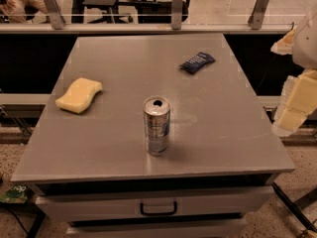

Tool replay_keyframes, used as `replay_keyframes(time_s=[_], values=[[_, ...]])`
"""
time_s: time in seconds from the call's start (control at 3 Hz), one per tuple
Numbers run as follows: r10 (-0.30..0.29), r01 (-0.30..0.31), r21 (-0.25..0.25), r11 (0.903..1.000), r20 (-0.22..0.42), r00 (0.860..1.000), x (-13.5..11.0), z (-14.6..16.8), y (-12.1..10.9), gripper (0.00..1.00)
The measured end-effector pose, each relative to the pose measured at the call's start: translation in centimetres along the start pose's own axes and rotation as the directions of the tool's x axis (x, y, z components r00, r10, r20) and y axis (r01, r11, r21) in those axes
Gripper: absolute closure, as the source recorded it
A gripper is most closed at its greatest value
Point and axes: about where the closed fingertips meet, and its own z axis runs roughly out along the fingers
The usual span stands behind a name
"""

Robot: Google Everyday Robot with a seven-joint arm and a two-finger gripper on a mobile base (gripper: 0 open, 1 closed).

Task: Move rxbar blueberry near redbull can

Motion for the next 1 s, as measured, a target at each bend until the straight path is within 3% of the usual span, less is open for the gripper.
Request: replay_keyframes(time_s=[0.33, 1.0], values=[[0.0, 0.0, 0.0, 1.0, 0.0, 1.0, 0.0, 0.0, 0.0, 0.0], [-0.068, 0.067, 0.013, 0.9977, 0.074, 0.995, -1.7, 2.3, -5.0, 0.0]])
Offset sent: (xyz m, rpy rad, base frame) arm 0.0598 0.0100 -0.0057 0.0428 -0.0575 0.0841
